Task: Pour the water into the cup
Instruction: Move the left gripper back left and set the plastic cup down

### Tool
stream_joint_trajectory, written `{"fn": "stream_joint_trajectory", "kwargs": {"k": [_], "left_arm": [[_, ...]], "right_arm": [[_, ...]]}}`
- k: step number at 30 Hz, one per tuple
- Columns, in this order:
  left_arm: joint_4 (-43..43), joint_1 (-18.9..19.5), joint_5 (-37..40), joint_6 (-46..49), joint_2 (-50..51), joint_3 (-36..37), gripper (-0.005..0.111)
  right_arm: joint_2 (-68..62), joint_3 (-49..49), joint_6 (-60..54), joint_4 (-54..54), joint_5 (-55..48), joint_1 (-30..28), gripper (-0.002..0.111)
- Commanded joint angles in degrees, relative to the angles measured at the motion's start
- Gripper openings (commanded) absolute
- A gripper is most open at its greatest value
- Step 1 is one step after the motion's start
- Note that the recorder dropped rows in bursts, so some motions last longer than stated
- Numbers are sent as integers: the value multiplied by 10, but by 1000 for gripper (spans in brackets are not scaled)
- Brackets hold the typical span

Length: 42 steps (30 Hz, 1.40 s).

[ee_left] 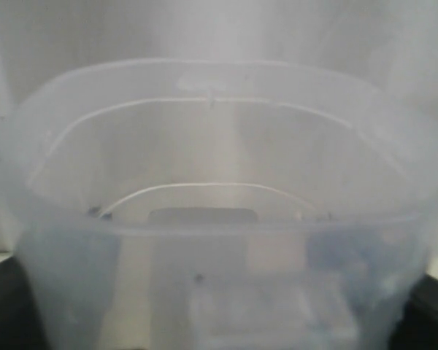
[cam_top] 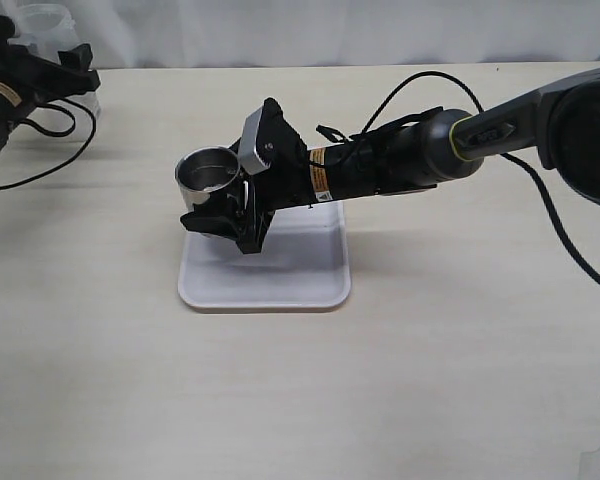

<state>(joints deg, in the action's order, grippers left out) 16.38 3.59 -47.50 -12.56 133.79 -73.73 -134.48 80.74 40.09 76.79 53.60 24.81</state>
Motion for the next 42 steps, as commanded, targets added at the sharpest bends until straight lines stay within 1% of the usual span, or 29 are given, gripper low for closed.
{"fn": "stream_joint_trajectory", "kwargs": {"k": [1, 6, 8, 10, 11, 12, 14, 16, 20, 29, 34, 42], "left_arm": [[9, 0, -10, -12, 0, -7, 0], [9, 0, -3, -11, 0, -7, 0], [9, 0, -4, -10, 0, -7, 3], [9, 0, -3, -10, 0, -7, 23], [9, 0, -2, -10, 0, -7, 36], [9, 0, 2, -10, 0, -7, 53], [8, 0, 9, -10, 0, -7, 81], [8, 0, 16, -10, 0, -7, 95], [10, 0, 23, -12, 0, -7, 96], [13, 0, 85, -12, -1, -7, 96], [15, 0, 64, -10, -22, 26, 96], [15, 4, 64, -8, -83, 94, 96]], "right_arm": [[6, 3, -1, -14, 14, 1, 4], [6, 3, 0, -14, 14, 1, 4], [6, 3, 0, -14, 14, 1, 4], [6, 3, 0, -14, 14, 1, 4], [6, 3, 0, -14, 14, 1, 4], [6, 3, 0, -14, 14, 1, 4], [6, 3, 0, -14, 14, 1, 4], [6, 3, 0, -14, 14, 1, 4], [6, 3, 2, -14, 14, 1, 4], [6, 3, 2, -11, 14, 1, 4], [6, 3, 2, -11, 14, -1, 4], [6, 3, 2, -11, 14, -10, 4]]}}
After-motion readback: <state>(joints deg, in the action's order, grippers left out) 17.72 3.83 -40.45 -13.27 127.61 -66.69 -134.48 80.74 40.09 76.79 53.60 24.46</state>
